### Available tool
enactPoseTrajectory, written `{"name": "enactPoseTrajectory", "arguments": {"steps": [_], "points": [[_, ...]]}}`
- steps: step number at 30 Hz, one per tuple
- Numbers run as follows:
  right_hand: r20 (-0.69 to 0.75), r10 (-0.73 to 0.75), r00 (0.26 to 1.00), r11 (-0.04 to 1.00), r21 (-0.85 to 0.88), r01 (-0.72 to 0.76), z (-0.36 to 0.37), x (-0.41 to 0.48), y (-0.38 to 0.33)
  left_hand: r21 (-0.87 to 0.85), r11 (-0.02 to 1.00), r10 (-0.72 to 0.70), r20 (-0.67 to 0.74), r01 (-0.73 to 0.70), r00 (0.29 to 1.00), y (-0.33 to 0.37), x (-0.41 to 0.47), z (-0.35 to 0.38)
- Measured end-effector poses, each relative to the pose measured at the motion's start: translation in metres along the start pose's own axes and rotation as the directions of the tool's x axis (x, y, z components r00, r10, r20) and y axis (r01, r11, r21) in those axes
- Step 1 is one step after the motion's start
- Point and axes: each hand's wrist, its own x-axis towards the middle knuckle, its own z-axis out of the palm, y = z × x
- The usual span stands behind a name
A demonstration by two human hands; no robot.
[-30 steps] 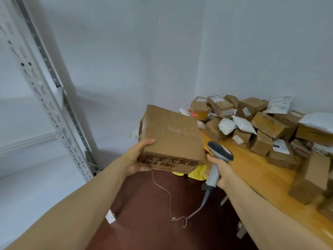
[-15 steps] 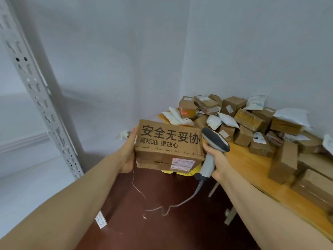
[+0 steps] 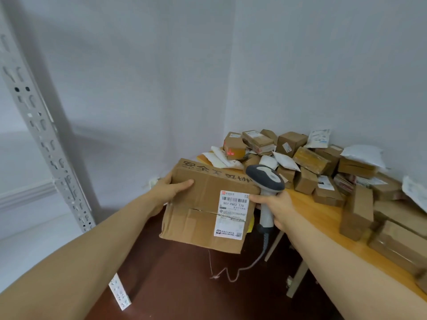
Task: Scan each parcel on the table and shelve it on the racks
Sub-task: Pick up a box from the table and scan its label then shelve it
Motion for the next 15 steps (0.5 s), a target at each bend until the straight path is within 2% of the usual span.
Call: {"name": "enactPoseTrajectory", "arguments": {"steps": [2,4,7,9,12,15], "points": [[-0.07,-0.021,0.997,0.999,0.027,0.023,0.002,0.004,0.001,-0.034,0.999,0.036,-0.046,-0.037,0.998,0.009,0.001,0.0],[-0.116,-0.009,0.993,0.993,0.114,0.023,0.0,0.006,0.002,-0.046,0.995,0.082,-0.027,-0.083,0.996,0.02,0.002,-0.001],[-0.186,0.084,0.979,0.969,0.246,-0.037,-0.008,0.009,0.011,0.229,0.964,0.123,0.061,-0.133,0.991,0.035,0.004,-0.001],[-0.186,0.149,0.971,0.945,0.315,-0.085,-0.012,0.011,0.015,0.298,0.945,0.092,0.156,-0.136,0.983,0.048,0.0,0.003],[-0.163,0.19,0.968,0.923,0.366,-0.12,-0.012,0.014,0.014,0.274,0.945,0.134,0.169,-0.177,0.976,0.051,0.0,0.005],[-0.065,0.171,0.983,0.918,0.374,-0.135,-0.003,0.017,0.006,0.063,0.986,0.154,0.039,-0.156,0.987,0.045,-0.005,-0.009]]}}
